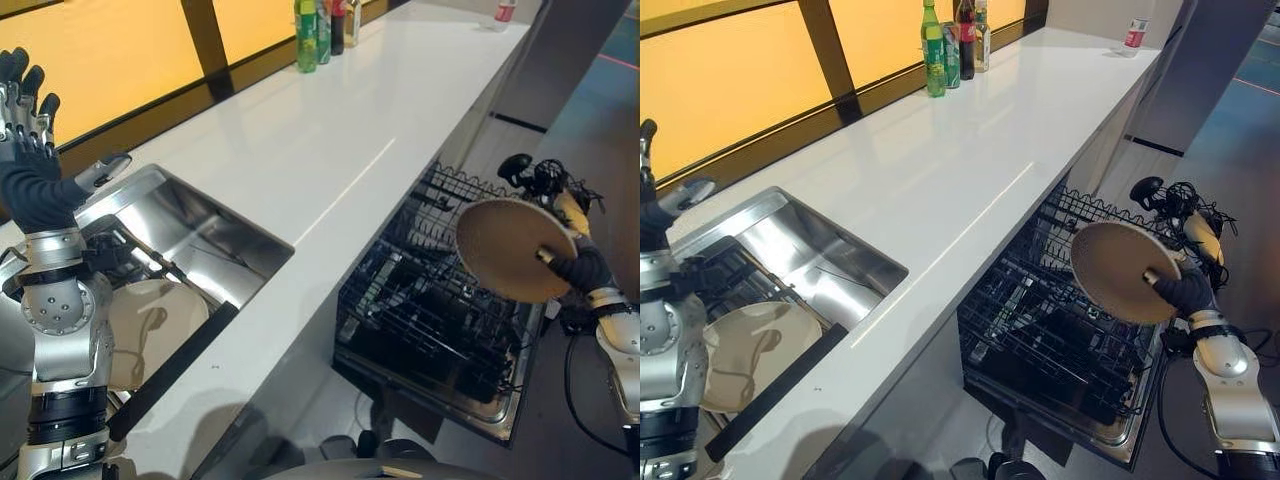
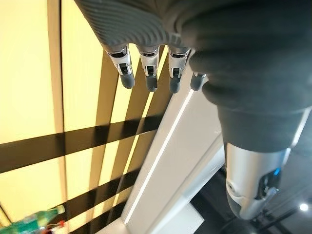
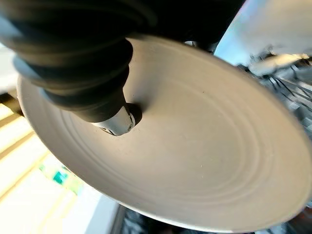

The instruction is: Pick up plates and place into dishwasher.

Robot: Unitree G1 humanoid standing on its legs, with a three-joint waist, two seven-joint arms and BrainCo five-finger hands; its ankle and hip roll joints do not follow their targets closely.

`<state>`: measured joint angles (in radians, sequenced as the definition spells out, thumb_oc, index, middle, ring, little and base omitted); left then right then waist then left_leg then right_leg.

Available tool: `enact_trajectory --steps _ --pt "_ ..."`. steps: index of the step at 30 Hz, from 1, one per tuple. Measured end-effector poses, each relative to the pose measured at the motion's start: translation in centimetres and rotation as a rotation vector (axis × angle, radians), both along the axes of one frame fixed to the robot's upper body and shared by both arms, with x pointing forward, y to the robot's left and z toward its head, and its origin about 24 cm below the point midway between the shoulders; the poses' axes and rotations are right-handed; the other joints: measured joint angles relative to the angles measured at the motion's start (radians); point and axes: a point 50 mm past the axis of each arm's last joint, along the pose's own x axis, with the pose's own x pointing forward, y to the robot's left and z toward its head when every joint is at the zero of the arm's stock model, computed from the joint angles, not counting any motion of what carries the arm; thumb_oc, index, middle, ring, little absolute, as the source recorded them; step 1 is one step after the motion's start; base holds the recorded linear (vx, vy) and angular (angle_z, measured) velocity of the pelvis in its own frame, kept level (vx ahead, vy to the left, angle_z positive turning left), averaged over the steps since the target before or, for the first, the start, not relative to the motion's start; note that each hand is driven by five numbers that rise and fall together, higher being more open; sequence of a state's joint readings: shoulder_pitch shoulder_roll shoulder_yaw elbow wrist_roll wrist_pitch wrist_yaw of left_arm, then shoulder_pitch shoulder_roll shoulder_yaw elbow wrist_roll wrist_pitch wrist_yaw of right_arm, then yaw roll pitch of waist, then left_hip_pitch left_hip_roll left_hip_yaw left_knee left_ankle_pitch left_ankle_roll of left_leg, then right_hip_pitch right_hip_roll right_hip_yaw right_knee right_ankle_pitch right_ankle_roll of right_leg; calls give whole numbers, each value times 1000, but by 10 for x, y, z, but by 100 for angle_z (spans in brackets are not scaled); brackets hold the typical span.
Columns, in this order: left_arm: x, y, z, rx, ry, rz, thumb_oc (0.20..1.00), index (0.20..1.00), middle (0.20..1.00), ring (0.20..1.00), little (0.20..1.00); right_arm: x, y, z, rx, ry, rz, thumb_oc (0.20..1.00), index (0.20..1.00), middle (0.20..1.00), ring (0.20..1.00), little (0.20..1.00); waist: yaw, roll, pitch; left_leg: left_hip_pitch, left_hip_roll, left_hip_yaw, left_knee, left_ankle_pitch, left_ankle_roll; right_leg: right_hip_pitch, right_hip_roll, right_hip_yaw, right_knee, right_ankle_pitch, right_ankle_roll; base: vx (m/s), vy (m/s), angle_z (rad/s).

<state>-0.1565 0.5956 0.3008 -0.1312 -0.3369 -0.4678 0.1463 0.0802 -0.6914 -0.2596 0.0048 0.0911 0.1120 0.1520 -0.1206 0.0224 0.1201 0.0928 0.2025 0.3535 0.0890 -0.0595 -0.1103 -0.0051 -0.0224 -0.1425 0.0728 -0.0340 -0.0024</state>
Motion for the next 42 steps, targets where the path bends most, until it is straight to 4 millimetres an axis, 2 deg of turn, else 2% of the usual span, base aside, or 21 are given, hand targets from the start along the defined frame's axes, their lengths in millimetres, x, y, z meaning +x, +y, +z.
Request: enact_trajectory --steps 7,11,17,24,30,33,36,42 --pt "3 3 -6 -16 25 10 1000 1000 1000 1000 1000 -5 -2 -37 41 257 115 200 200 200 200 200 3 15 -9 -1 -10 -2 -31 2 -12 -11 -13 -5 1 6 17 8 22 4" --pt "4 4 -8 -20 36 16 1000 1000 1000 1000 1000 -7 1 -45 4 332 202 200 200 200 200 200 9 17 -13 -2 -20 -8 -37 2 -13 -6 -21 -8 -6 11 22 3 -13 5" --pt "5 4 -9 -33 36 25 1000 1000 1000 1000 1000 -7 -3 -44 -175 384 250 200 200 200 200 200 16 6 -22 -18 -25 -32 -40 3 -14 4 -22 -31 -22 12 23 -7 -25 11" --pt "7 0 -11 -33 47 11 1000 1000 1000 1000 1000 -6 10 -56 -230 406 283 200 200 200 200 200 27 -11 -33 -15 -29 -59 -44 5 -17 28 -21 -51 -43 14 24 10 -19 10" --pt "8 -2 -12 -28 54 3 1000 1000 1000 1000 1000 -4 20 -61 -254 311 225 200 200 200 200 200 34 -3 -30 -16 -31 -62 -46 5 -16 38 -23 -58 -69 26 29 23 0 3" --pt "7 -2 -12 -27 55 2 1000 1000 1000 1000 1000 -3 17 -59 -293 260 166 200 200 200 200 200 33 0 -29 -16 -32 -61 -46 5 -16 40 -23 -58 -78 31 29 57 -9 -1" --pt "7 -1 -12 -23 60 1 1000 1000 1000 1000 1000 -3 6 -53 -347 201 60 200 200 200 200 200 33 5 -26 -16 -32 -60 -46 5 -16 43 -22 -58 -82 31 28 50 -16 1" --pt "7 0 -16 -18 89 1 1000 1000 1000 1000 1000 -12 -19 -53 -446 219 -95 200 200 200 200 200 31 23 -14 -3 -30 -57 -52 5 -16 57 -17 -57 -95 32 27 29 -7 0"
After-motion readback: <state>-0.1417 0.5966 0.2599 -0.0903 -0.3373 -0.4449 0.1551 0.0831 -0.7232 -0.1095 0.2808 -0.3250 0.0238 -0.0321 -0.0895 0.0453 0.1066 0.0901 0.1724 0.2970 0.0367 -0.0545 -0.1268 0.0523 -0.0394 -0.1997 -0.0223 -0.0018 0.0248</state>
